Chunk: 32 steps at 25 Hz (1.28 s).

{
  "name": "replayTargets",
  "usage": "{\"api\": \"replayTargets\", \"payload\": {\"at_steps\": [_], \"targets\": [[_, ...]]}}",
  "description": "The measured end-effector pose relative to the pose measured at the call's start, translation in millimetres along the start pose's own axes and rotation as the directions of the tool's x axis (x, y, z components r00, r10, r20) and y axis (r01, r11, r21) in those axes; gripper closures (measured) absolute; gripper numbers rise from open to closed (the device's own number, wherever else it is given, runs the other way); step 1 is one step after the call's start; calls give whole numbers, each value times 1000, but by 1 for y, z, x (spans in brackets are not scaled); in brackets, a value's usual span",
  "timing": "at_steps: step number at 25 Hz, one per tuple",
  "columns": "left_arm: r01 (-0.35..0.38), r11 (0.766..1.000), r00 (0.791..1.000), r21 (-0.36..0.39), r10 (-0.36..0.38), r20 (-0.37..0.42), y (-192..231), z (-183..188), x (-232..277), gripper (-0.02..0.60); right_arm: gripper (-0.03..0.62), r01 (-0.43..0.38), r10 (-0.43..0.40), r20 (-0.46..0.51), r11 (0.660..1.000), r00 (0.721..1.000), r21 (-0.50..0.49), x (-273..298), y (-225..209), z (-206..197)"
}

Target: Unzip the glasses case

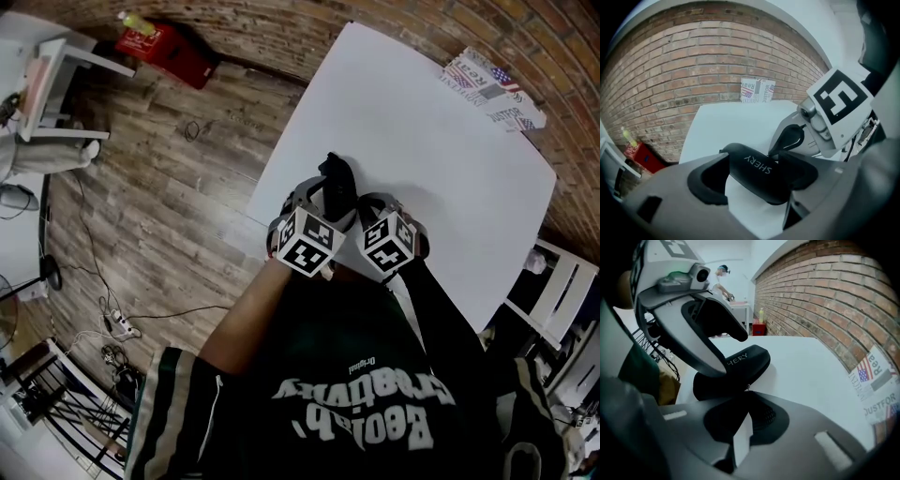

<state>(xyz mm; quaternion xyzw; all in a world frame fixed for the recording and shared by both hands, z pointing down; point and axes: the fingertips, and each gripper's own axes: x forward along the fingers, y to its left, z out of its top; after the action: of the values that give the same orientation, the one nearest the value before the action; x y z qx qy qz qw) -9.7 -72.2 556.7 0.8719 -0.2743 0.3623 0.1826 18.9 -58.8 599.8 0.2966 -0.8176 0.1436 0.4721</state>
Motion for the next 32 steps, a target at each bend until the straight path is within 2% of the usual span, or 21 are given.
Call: {"api": "replayTargets", "payload": {"at_steps": [3,6,8,13,16,19,20,21,24,28,30,31,32], "targets": [[-8,1000,1000,-3,8,6,-3,0,-4,250,582,14,-15,2,990,1000,142,0,0,-4],[21,1000,999,4,-21,-31,-12,-11,-1,252,582,7,-13,19,957,1000,290,3,-2,-11],[34,999,997,24,-32,-68,-18,-22,3,243,580,-11,-2,36,937,999,350,3,-3,-13],[10,999,994,53,-5,-105,-17,-38,11,190,582,-33,16,53,940,998,340,0,0,-13],[-37,997,993,72,45,-107,-2,-37,5,184,580,-33,17,54,950,998,311,-4,1,-13],[-141,989,987,44,144,-66,25,-33,-6,247,582,-53,42,46,964,998,262,-3,9,-12],[-163,986,985,27,164,-52,33,-31,-8,277,580,-64,55,44,968,998,241,-2,14,-11],[-162,987,986,19,163,-45,35,-29,-9,279,580,-72,63,44,973,997,222,0,18,-8],[-71,996,997,59,73,-40,22,-23,-4,273,582,-68,61,42,977,997,204,3,23,-4],[26,986,1000,167,-23,-21,5,0,11,280,582,-50,44,35,979,998,199,6,19,-6],[66,974,997,217,-55,-56,3,4,21,335,580,-32,26,34,979,999,201,7,16,-6],[84,969,995,234,-68,-78,3,2,24,392,580,-26,19,34,979,999,202,7,16,-6],[98,965,993,242,-78,-91,3,1,25,387,580,-21,14,35,979,999,203,8,16,-6]]}}
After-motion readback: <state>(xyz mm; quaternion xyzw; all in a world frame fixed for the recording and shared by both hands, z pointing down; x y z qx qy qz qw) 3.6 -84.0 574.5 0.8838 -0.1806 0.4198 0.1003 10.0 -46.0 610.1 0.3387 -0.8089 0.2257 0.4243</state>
